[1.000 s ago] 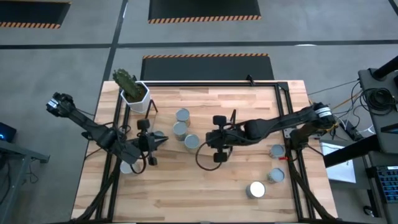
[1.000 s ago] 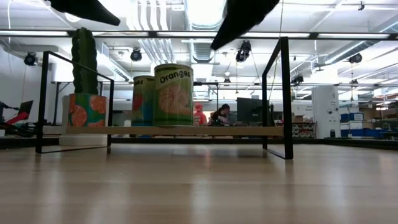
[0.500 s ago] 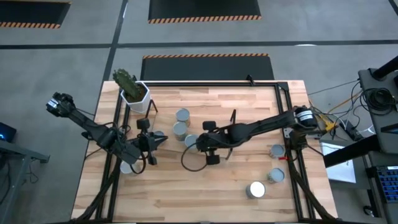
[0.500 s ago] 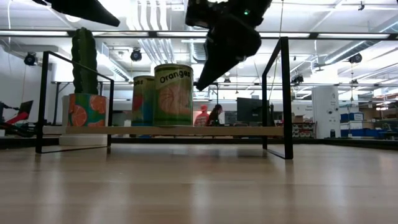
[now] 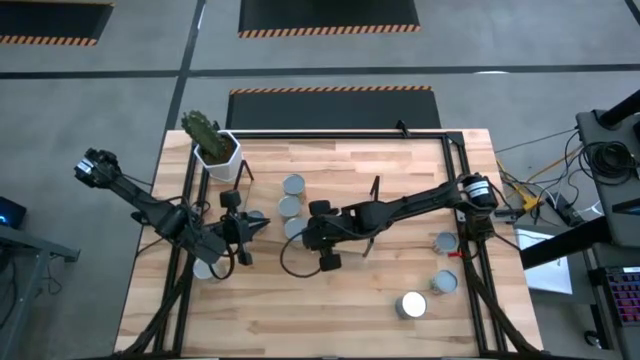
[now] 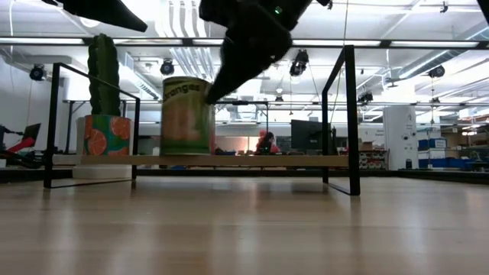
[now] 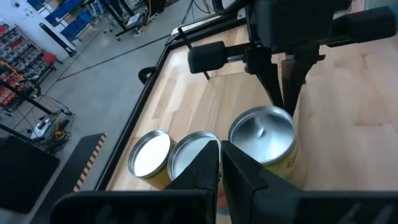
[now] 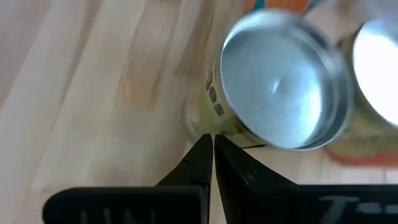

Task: Pick and place cans onto a shelf
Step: Put the canned oranges on the shelf

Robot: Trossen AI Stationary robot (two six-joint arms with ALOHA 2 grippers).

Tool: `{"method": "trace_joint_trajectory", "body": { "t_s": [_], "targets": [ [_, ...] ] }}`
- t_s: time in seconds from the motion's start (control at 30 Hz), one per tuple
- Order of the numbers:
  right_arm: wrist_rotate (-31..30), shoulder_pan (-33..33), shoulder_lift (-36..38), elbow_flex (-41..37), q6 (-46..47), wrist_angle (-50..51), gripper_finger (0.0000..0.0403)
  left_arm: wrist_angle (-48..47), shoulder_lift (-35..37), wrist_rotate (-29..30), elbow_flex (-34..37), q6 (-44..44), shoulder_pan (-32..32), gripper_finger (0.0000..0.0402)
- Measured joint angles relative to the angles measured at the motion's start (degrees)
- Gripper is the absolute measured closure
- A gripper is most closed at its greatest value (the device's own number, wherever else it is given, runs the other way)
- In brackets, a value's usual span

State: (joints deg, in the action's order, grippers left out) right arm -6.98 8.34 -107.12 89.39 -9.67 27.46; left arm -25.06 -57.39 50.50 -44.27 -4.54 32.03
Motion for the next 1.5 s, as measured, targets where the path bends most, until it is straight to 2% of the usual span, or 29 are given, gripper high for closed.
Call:
{"method": "trace_joint_trajectory", "body": {
  "t_s": [0.63, 0.93, 1.5],
  "targets": [
    [1.7, -0.1, 0.1, -0.1, -3.8, -10.8, 0.0394, 0.0, 0.0, 0.0, 0.0, 0.0, 0.0, 0.0402],
    [1.9, 1.0, 1.4, 2.1, -2.4, -2.2, 0.0394, 0.1, 0.0, 0.0, -0.1, 0.0, 0.0, 0.0402],
    [1.4, 0.1, -5.6, 1.5, -4.9, -9.8, 0.0394, 0.6, 0.0, 0.1, -0.1, 1.0, -0.1, 0.0402]
  ]
}}
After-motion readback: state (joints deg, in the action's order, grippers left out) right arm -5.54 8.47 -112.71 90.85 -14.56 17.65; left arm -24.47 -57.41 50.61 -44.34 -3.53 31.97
